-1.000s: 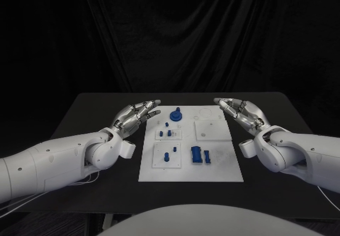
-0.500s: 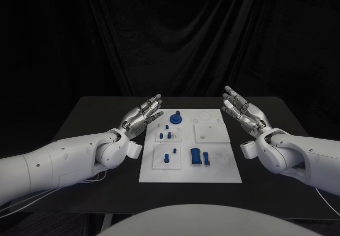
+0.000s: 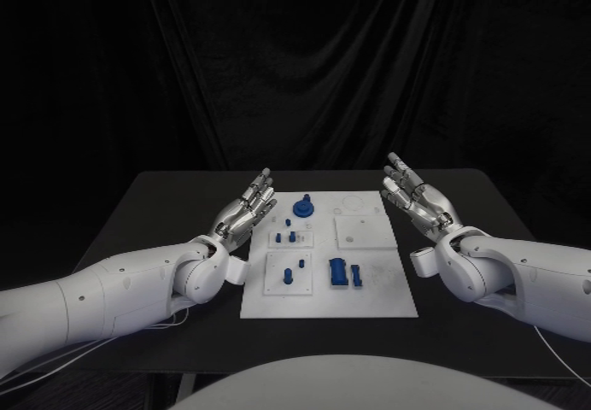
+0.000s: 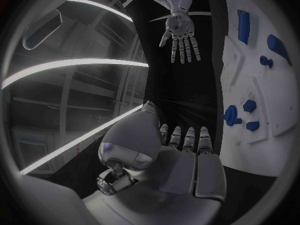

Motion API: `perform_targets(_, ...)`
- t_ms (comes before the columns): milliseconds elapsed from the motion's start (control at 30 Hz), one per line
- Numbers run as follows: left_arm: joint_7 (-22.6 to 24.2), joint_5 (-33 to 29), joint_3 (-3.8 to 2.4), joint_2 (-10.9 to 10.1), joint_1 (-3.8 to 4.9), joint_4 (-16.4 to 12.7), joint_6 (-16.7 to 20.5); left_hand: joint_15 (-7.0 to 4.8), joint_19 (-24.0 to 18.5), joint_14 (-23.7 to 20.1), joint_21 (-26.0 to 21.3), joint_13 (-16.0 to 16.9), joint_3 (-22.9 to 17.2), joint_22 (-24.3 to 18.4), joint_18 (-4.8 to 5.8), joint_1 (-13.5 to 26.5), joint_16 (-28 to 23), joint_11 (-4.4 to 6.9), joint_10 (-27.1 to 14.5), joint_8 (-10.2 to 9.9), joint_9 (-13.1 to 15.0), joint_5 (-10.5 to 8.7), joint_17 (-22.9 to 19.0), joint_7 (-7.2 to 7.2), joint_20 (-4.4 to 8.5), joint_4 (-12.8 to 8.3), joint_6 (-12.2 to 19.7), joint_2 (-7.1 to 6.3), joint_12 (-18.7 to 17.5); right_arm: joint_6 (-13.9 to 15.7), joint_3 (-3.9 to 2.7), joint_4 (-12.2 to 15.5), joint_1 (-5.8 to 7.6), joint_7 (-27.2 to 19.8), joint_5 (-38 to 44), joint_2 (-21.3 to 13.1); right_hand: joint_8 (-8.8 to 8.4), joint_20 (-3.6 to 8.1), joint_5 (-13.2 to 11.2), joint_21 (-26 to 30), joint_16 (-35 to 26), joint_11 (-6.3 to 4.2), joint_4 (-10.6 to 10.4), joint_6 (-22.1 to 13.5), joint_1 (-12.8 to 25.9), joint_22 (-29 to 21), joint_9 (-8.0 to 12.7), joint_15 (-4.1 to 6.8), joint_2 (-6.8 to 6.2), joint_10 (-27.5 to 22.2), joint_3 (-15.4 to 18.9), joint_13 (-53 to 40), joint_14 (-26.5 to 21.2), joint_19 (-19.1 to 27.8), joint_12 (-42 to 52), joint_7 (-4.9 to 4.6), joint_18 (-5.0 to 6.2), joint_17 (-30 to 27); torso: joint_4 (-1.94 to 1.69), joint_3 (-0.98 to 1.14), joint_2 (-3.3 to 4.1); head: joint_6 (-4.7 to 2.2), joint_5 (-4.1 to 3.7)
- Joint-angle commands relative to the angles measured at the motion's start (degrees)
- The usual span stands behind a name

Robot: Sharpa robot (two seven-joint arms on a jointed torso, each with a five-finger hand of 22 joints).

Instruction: Assemble the parts on the task board

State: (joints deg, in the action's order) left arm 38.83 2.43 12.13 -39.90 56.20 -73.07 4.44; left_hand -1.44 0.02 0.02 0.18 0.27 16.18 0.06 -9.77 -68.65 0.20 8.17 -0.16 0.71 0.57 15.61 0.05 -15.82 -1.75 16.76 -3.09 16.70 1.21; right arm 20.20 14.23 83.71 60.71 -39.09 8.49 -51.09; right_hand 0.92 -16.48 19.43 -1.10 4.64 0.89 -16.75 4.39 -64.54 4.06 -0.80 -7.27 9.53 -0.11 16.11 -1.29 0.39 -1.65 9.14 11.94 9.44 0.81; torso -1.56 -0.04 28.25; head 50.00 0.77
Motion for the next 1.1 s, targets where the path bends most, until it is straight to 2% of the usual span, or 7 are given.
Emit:
perform_targets(33, 13.18, 0.04, -0.07, 0.19, -0.17, 0.21, 2.56, -2.2, -0.02, -0.02, -0.18, -0.07, 0.06, -0.06, 2.05, 1.13, -0.2, -0.26, 0.1, -0.29, -0.14, -2.42, -0.05, 1.69, 1.88, 0.03, 0.97, -0.15, -0.38, -0.37, -0.1, -0.34, -0.16, -0.98, -0.78, 0.19, -0.25, -0.23, 0.17, 0.3, -0.37, -0.57, 0.04, -0.44, -0.29, -0.12, 0.1, -0.1, 0.25, -0.02, 0.19, 0.1, -0.3, 0.28, -0.58, -0.21, -0.29, -0.07, -0.11, 0.08, -0.4, 0.0, -0.23)
perform_targets(133, 13.36, 0.04, -0.07, 0.13, -0.22, 0.19, 3.02, -2.85, -0.02, -0.02, -0.18, -0.02, 0.17, -0.06, 2.81, 1.86, -0.2, -0.09, 0.12, -0.31, -0.15, -5.21, -0.05, 3.46, 3.19, 0.04, 1.11, -0.13, -0.2, -0.74, -0.1, -0.57, -0.27, -1.09, -0.81, 0.31, -0.3, 0.18, 0.16, 0.34, -0.91, -0.63, 0.02, -0.81, -0.64, -0.38, 0.15, 0.01, 0.46, -0.1, 0.18, 0.15, -0.36, 0.42, -1.1, -1.01, -0.11, -0.14, -0.12, 0.06, -1.17, 0.0, -0.37)
perform_targets(433, 13.83, 0.03, -0.07, -0.13, -0.27, 0.07, 3.22, -2.89, -0.02, -0.02, -0.18, 0.04, 0.03, -0.06, 3.35, 2.03, -0.2, -0.69, 0.14, -0.25, -0.11, -5.31, -0.05, 5.33, 3.73, 0.0, 0.9, -0.1, 0.04, -1.23, -0.11, -0.8, -0.39, -1.03, -0.82, 0.2, -0.31, 0.59, 0.21, 0.32, -1.13, -0.46, 0.0, -1.0, -0.83, -0.43, 0.16, -0.02, 0.87, -0.09, 0.23, 0.18, -0.37, 0.48, -1.48, -2.68, 0.27, -0.17, -0.08, 0.26, -1.26, 0.0, -0.62)
perform_targets(900, 14.14, 0.03, -0.07, -0.32, -0.28, 0.14, 2.64, -1.2, -0.02, -0.02, -0.18, 0.16, -0.92, -0.06, 5.14, 1.02, -0.2, -3.77, 0.2, -0.09, 0.06, -1.48, -0.05, 6.37, 3.79, 0.0, -0.18, -0.1, 0.58, -2.07, -0.1, -1.06, -0.44, -0.82, -0.83, 0.32, -0.35, 1.26, 1.2, 0.3, -1.35, -1.22, 0.05, -1.32, -1.71, -0.46, 0.21, 0.66, 1.72, -0.04, -0.03, 0.17, -0.36, 0.51, -1.53, -3.66, 0.7, -0.19, -0.2, 0.06, -1.43, -0.93, -0.81)
perform_targets(1000, 14.14, 0.03, -0.07, -0.39, -0.28, 0.11, 2.47, -0.9, -0.02, -0.02, -0.18, 0.16, -0.99, -0.06, 5.26, 0.87, -0.2, -3.9, 0.2, -0.08, 0.07, -1.05, -0.05, 6.3, 3.65, 0.0, -0.27, -0.12, 0.6, -2.27, -0.1, -1.1, -0.46, -0.69, -0.83, 0.36, -0.35, 1.29, 1.47, 0.27, -1.4, -1.12, 0.03, -1.36, -2.15, -0.44, 0.21, 0.63, 2.01, -0.02, -0.06, 0.17, -0.35, 0.49, -1.59, -5.07, 0.78, -0.19, -0.15, 0.02, -1.44, -1.0, -0.79)
perform_targets(1033, 0.01, -0.02, -0.02, -0.35, -0.19, 0.19, 2.96, 1.44, -0.02, -0.02, -0.18, -0.27, -5.32, -0.06, 9.77, 21.65, -0.2, -8.17, 0.16, -0.71, -0.57, -5.66, -0.05, 9.3, 1.75, -5.02, 3.09, -5.12, -1.21, -1.24, -0.05, -1.03, -0.3, -0.57, -0.75, 0.35, -0.92, 5.59, -4.99, 1.1, -4.64, -0.89, 5.02, -4.39, 18.1, -4.06, 0.8, 2.43, -1.6, 0.11, -4.84, 1.29, -0.39, 1.65, -3.67, -6.91, -2.84, -0.81, -0.13, 0.12, -1.44, -0.9, -0.86)
perform_targets(1100, -0.07, -0.04, -0.13, -0.39, -0.15, 0.03, 3.3, 1.44, -0.02, -0.02, -0.18, -0.27, -5.96, -0.06, 9.77, 23.38, -0.2, -8.17, 0.16, -0.71, -0.57, -5.86, -0.05, 9.46, 1.75, -5.56, 3.09, -5.57, -1.21, -0.89, -0.24, -0.93, -0.3, -0.43, -0.86, 0.43, -0.92, 6.22, -5.42, 1.1, -4.64, -0.89, 5.55, -4.39, 19.82, -4.06, 0.8, 2.6, -1.86, 0.11, -5.37, 1.29, -0.39, 1.65, -4.03, -7.25, -2.84, -0.81, -0.11, 0.12, -1.39, -1.07, -0.86)
